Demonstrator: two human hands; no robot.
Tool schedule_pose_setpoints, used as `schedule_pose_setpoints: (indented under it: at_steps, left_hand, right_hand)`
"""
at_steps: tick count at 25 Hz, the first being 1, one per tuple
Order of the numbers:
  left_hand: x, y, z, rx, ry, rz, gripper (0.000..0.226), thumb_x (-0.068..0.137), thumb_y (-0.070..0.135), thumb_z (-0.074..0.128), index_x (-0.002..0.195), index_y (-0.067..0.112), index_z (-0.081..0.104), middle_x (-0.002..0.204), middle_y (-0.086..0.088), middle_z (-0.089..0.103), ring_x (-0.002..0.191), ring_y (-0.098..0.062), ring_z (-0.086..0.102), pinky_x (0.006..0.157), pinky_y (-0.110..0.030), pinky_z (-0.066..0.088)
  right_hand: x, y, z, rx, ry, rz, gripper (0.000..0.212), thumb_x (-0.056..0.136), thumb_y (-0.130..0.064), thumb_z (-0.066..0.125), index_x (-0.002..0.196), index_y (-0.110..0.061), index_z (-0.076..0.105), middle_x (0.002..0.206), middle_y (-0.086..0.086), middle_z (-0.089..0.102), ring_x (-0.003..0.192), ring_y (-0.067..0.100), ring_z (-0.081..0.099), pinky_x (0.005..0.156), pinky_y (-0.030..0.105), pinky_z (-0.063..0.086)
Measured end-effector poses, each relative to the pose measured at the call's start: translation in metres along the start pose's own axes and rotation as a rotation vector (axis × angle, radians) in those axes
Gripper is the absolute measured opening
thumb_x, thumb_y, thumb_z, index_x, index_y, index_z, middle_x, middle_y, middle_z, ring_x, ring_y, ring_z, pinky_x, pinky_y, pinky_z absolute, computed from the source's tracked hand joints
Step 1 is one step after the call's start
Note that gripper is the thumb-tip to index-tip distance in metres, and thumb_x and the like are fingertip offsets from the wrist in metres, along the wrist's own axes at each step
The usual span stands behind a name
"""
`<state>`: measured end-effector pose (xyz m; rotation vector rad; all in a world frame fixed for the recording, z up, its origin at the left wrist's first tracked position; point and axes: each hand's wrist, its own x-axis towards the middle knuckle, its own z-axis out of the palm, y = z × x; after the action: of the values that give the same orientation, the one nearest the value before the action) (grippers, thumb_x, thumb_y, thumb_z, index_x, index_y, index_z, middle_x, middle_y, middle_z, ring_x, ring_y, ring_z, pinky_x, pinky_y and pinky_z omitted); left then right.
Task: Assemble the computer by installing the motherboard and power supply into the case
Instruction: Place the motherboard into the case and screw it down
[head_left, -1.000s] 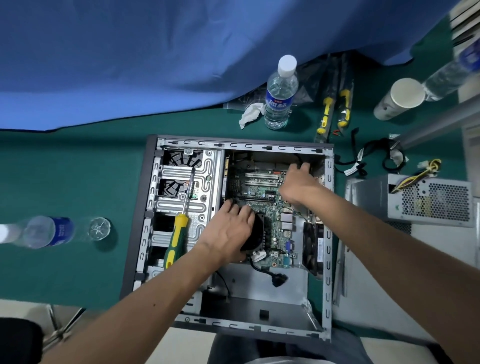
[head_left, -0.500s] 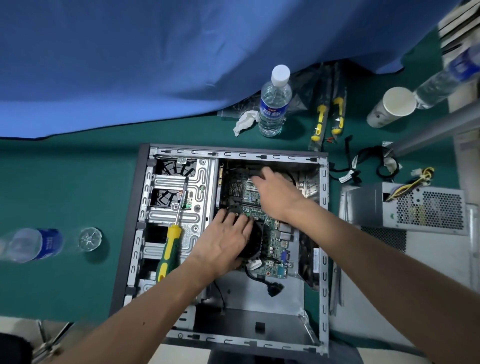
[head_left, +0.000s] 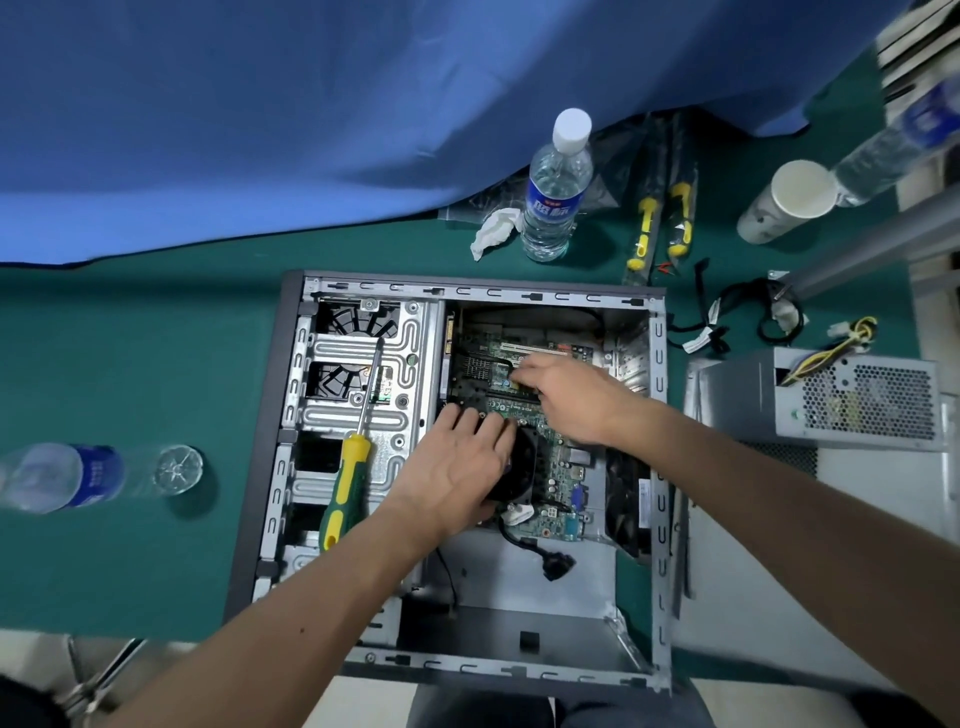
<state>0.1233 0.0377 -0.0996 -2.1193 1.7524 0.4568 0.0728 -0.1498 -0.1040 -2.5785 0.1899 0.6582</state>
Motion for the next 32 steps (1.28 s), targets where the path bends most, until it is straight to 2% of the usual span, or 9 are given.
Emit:
schedule_pose_setpoints:
  at_steps: [2,6,10,12,15,18,21,28,32]
  left_hand:
    - [0.0,0.002,-0.003,0.005,-0.007,0.003,0.096,0.081,0.061,0.064,0.149,0.004,0.029,0.121,-0.011,0.053,0.102,-0.031,0.052,0.094,-0.046,0.033]
    - [0.001,0.0,-0.003,0.027,0.001,-0.007,0.098,0.083,0.062,0.062,0.152,0.005,0.023,0.125,-0.01,0.05,0.106,-0.03,0.051,0.097,-0.047,0.033]
    - [0.001,0.003,-0.002,0.055,-0.023,0.001,0.103,0.087,0.062,0.057,0.155,0.004,0.008,0.127,-0.011,0.046,0.109,-0.029,0.047,0.101,-0.047,0.032]
    - [0.002,0.004,-0.002,0.064,-0.048,0.008,0.104,0.088,0.061,0.058,0.155,0.003,0.003,0.128,-0.012,0.046,0.111,-0.03,0.047,0.102,-0.047,0.033]
    - [0.004,0.007,-0.004,0.051,-0.053,-0.004,0.097,0.086,0.06,0.062,0.152,0.002,0.021,0.126,-0.014,0.049,0.109,-0.032,0.048,0.1,-0.048,0.035]
    - [0.006,0.006,-0.008,0.002,-0.063,0.018,0.088,0.081,0.06,0.067,0.14,0.003,0.038,0.119,-0.013,0.052,0.102,-0.03,0.048,0.095,-0.046,0.037]
    - [0.007,0.003,-0.007,-0.015,-0.042,0.019,0.085,0.078,0.062,0.068,0.135,0.004,0.043,0.115,-0.011,0.054,0.099,-0.029,0.049,0.092,-0.045,0.038]
    - [0.005,0.003,-0.005,-0.049,-0.008,0.021,0.084,0.077,0.064,0.065,0.133,0.005,0.045,0.114,-0.011,0.053,0.1,-0.029,0.048,0.092,-0.046,0.036]
    - [0.007,0.002,-0.005,-0.036,-0.023,0.007,0.084,0.077,0.064,0.064,0.134,0.006,0.042,0.115,-0.011,0.052,0.101,-0.03,0.049,0.095,-0.048,0.036]
  right_hand:
    - [-0.011,0.002,-0.003,-0.018,-0.024,0.027,0.061,0.087,0.011,0.045,0.14,-0.018,0.052,0.138,-0.001,0.053,0.126,0.021,0.048,0.109,0.038,0.041]
    - [-0.021,0.012,-0.019,-0.25,0.227,-0.022,0.026,0.089,-0.003,0.053,0.109,-0.014,0.065,0.098,0.002,0.065,0.089,0.019,0.051,0.08,0.033,0.047]
    - [-0.028,0.015,-0.02,-0.421,0.114,0.009,0.016,0.09,-0.012,0.053,0.1,-0.016,0.065,0.096,0.003,0.07,0.088,0.021,0.058,0.074,0.034,0.047]
    - [-0.028,0.012,-0.02,-0.377,0.156,0.025,0.015,0.091,-0.014,0.049,0.095,-0.015,0.063,0.09,0.003,0.069,0.083,0.021,0.057,0.07,0.034,0.047]
    - [-0.032,0.014,-0.019,-0.393,0.204,0.1,0.018,0.092,-0.017,0.046,0.101,-0.012,0.061,0.093,0.005,0.067,0.085,0.021,0.056,0.068,0.032,0.043]
    - [-0.022,0.01,-0.018,-0.567,0.009,0.266,0.038,0.092,-0.013,0.047,0.13,-0.006,0.048,0.115,0.015,0.06,0.1,0.028,0.057,0.066,0.034,0.042]
    - [0.003,0.006,-0.023,-0.429,-0.06,0.436,0.051,0.094,-0.011,0.046,0.143,-0.001,0.034,0.128,0.023,0.051,0.109,0.035,0.055,0.072,0.037,0.048]
    - [0.007,0.003,-0.022,-0.436,-0.081,0.459,0.043,0.099,-0.018,0.044,0.133,0.008,0.043,0.124,0.021,0.057,0.107,0.029,0.056,0.083,0.032,0.048]
    - [-0.002,-0.006,-0.022,-0.133,0.022,0.4,0.015,0.092,-0.009,0.051,0.096,-0.001,0.064,0.082,0.008,0.065,0.075,0.025,0.062,0.067,0.032,0.056]
